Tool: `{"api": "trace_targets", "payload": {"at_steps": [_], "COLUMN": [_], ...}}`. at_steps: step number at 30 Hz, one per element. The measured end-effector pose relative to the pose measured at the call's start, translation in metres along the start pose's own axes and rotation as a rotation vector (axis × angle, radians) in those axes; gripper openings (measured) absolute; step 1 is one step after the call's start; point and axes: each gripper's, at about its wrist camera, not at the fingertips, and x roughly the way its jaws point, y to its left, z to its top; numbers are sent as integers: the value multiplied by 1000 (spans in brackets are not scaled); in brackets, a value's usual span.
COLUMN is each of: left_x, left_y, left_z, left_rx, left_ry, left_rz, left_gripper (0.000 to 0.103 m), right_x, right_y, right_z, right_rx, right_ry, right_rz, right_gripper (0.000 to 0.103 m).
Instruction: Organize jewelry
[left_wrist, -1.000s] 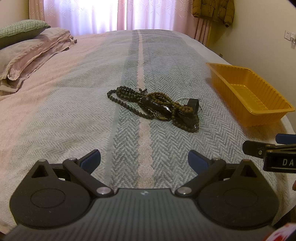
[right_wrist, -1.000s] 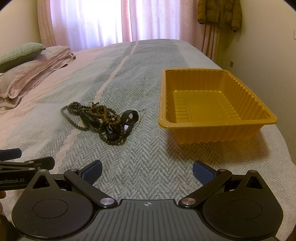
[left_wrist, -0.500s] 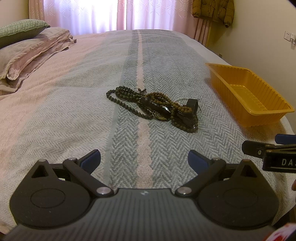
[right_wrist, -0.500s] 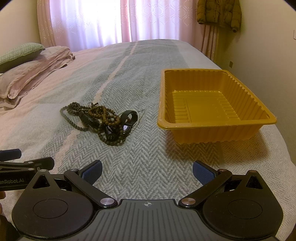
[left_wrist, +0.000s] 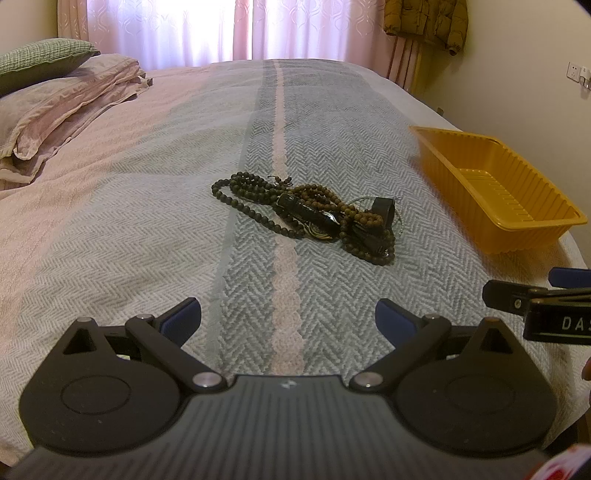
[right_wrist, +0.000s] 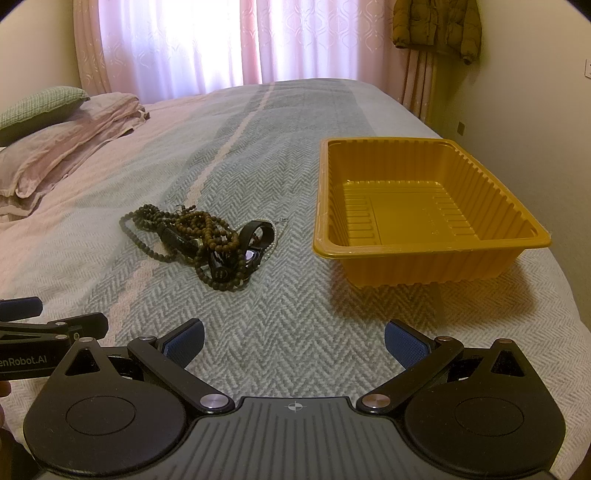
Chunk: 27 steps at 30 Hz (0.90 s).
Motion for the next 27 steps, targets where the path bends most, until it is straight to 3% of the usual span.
{"api": "trace_targets", "payload": {"at_steps": [10,15,22,27], "left_x": [0,1,6,14], "left_y": [0,3,10,12], "left_z": [1,4,15,20], "left_rx": [-1,-49,-87,-125], "left_ry": [-1,2,-7,-8], "left_rz": [-4,-49,-84,-116], "left_gripper": [100,99,100,101], "right_x": [0,-9,-43,-53], "right_y": [0,-13,-70,-130], "right_z": [0,5,33,68], "right_rx": [4,51,151,214], "right_ry": [-1,-33,-174,-223], "right_rz": [2,32,77,32], "right_gripper": [103,103,103,103]}}
